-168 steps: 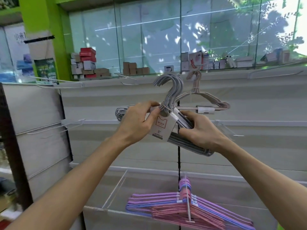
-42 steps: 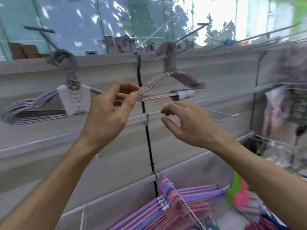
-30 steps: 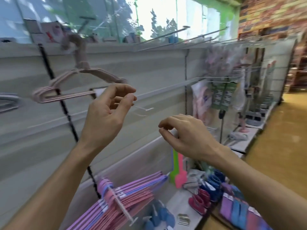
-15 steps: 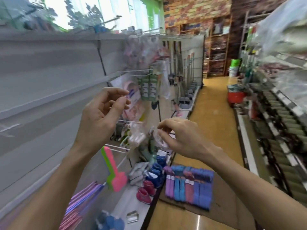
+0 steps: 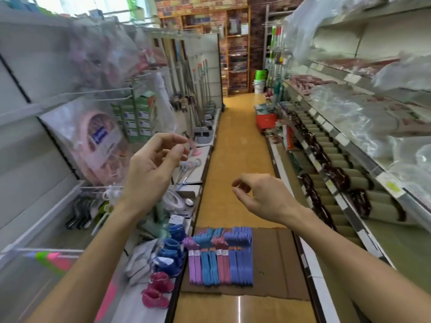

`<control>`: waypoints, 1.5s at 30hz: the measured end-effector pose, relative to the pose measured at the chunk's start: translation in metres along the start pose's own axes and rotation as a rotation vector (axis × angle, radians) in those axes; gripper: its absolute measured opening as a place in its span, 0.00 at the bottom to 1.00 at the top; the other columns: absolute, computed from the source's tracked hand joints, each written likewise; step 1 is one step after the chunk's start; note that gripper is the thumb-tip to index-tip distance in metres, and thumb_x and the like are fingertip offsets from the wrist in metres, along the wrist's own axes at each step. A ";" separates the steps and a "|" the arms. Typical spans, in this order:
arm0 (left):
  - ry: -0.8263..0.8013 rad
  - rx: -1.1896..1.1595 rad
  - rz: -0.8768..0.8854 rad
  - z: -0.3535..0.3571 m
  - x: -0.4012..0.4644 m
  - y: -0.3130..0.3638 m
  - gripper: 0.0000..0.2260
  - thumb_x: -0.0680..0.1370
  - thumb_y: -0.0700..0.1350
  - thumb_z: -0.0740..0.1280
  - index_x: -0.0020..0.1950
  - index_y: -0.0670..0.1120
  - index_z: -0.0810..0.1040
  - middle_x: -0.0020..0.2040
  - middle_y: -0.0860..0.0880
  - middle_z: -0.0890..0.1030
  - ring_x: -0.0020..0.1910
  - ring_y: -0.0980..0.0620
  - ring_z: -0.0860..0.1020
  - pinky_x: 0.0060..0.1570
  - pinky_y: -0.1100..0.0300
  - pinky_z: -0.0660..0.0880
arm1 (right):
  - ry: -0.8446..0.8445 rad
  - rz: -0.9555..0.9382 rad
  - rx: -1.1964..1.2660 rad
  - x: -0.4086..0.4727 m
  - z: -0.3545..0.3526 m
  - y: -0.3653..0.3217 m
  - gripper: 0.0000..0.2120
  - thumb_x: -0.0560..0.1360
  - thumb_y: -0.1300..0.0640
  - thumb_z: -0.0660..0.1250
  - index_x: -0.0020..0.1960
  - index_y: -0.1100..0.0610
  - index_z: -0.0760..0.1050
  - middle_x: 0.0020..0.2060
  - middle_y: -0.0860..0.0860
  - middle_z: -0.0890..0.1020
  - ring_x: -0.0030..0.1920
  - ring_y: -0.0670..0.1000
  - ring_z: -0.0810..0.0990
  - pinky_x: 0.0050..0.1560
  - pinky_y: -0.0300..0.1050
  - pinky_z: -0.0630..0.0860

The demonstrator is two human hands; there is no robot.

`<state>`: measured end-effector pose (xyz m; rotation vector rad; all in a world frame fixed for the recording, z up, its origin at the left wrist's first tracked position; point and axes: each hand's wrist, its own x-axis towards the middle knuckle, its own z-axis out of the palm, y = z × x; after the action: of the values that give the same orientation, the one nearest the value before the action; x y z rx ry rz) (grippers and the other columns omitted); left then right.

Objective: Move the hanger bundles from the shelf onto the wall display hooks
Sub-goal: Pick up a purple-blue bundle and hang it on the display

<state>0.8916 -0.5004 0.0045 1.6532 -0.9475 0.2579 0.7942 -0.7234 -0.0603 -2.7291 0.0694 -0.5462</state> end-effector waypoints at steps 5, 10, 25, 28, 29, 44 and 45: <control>-0.082 -0.060 -0.081 0.045 0.044 -0.076 0.05 0.82 0.40 0.64 0.57 0.44 0.78 0.46 0.49 0.83 0.47 0.49 0.83 0.46 0.64 0.78 | -0.045 0.157 -0.048 0.028 0.032 0.055 0.11 0.81 0.48 0.62 0.57 0.50 0.79 0.49 0.45 0.84 0.49 0.47 0.82 0.50 0.49 0.79; -0.176 -0.105 -0.167 0.090 0.072 -0.137 0.07 0.82 0.41 0.64 0.58 0.43 0.78 0.48 0.45 0.83 0.48 0.49 0.83 0.48 0.56 0.80 | -0.098 0.293 -0.077 0.040 0.069 0.100 0.10 0.81 0.48 0.62 0.56 0.50 0.79 0.48 0.44 0.84 0.49 0.47 0.82 0.51 0.50 0.80; -0.334 -0.121 -0.603 0.230 0.009 -0.368 0.07 0.83 0.41 0.62 0.54 0.49 0.79 0.48 0.49 0.83 0.48 0.49 0.82 0.42 0.63 0.80 | -0.324 0.534 -0.073 0.038 0.262 0.248 0.11 0.81 0.51 0.60 0.59 0.52 0.76 0.49 0.49 0.83 0.47 0.50 0.81 0.49 0.50 0.79; -0.360 -0.082 -0.644 0.262 -0.010 -0.428 0.07 0.83 0.42 0.62 0.53 0.52 0.78 0.48 0.51 0.83 0.47 0.52 0.83 0.43 0.62 0.80 | -0.320 0.540 -0.061 0.033 0.318 0.286 0.09 0.81 0.52 0.61 0.57 0.51 0.76 0.48 0.48 0.83 0.44 0.48 0.80 0.43 0.45 0.75; -0.361 -0.071 -0.652 0.271 -0.016 -0.449 0.07 0.83 0.42 0.62 0.53 0.53 0.78 0.48 0.52 0.82 0.46 0.54 0.83 0.43 0.62 0.80 | -0.313 0.542 -0.060 0.030 0.337 0.299 0.09 0.81 0.52 0.61 0.57 0.51 0.77 0.48 0.48 0.83 0.44 0.48 0.80 0.43 0.45 0.75; -0.359 0.110 -0.767 0.417 -0.190 -0.783 0.07 0.82 0.42 0.63 0.52 0.52 0.79 0.48 0.46 0.82 0.48 0.42 0.83 0.51 0.42 0.80 | -0.256 0.727 0.125 -0.038 0.684 0.500 0.20 0.78 0.48 0.68 0.67 0.55 0.73 0.47 0.47 0.79 0.44 0.45 0.79 0.48 0.46 0.80; -0.373 0.125 -0.773 0.422 -0.200 -0.798 0.07 0.82 0.42 0.63 0.54 0.52 0.79 0.49 0.46 0.82 0.48 0.42 0.82 0.52 0.41 0.79 | -0.258 0.745 0.134 -0.043 0.702 0.509 0.22 0.78 0.47 0.68 0.68 0.55 0.72 0.49 0.47 0.79 0.45 0.45 0.78 0.49 0.47 0.80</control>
<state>1.1870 -0.7754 -0.8273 2.0962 -0.4943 -0.5390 1.0323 -0.9604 -0.8603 -2.3692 0.8956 0.0169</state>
